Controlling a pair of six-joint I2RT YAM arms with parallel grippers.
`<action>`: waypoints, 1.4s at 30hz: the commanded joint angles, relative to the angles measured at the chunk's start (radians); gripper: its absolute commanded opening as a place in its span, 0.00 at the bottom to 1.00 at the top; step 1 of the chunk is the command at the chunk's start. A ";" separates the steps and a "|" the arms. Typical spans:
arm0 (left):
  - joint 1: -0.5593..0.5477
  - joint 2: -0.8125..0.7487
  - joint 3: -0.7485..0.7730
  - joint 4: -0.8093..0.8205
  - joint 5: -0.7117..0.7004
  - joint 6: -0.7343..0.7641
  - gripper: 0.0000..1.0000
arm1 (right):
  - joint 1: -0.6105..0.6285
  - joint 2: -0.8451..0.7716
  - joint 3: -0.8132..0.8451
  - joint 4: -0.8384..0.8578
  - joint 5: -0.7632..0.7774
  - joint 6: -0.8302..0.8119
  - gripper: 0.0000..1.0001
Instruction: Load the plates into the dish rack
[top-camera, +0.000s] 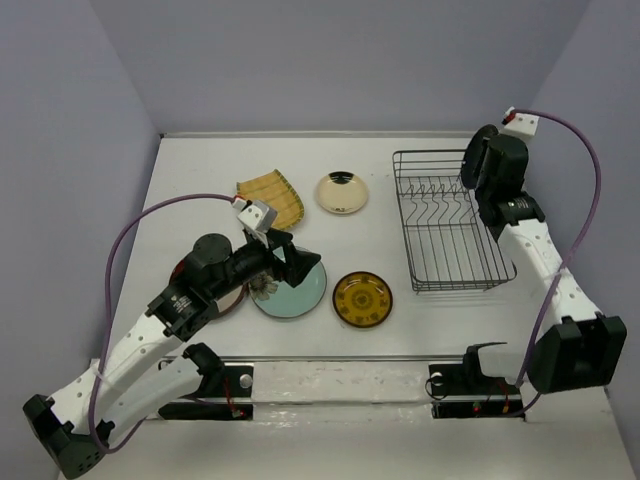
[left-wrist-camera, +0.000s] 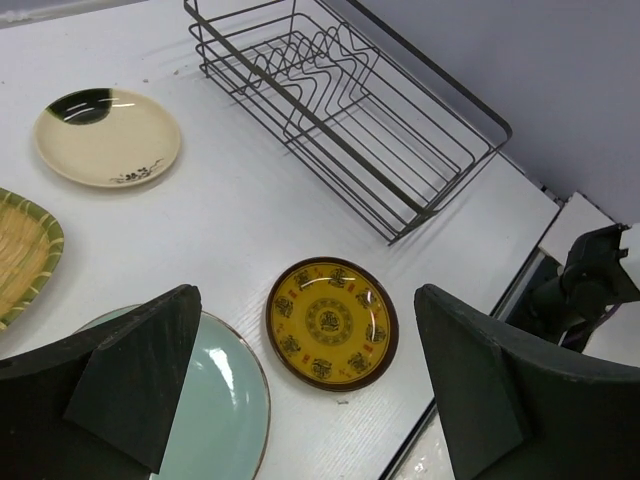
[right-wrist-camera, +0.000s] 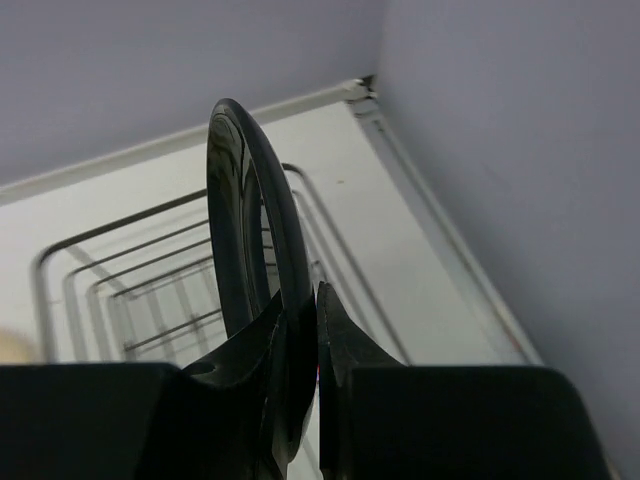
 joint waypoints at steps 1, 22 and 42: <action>-0.006 -0.034 -0.006 -0.003 -0.011 0.067 0.99 | -0.126 0.116 0.031 0.204 0.007 -0.156 0.07; -0.016 -0.044 -0.015 0.002 0.043 0.042 0.99 | -0.227 0.319 -0.045 0.286 -0.171 -0.345 0.07; -0.018 0.107 -0.009 -0.034 0.026 -0.001 0.99 | -0.227 0.342 -0.150 0.289 -0.237 -0.157 0.23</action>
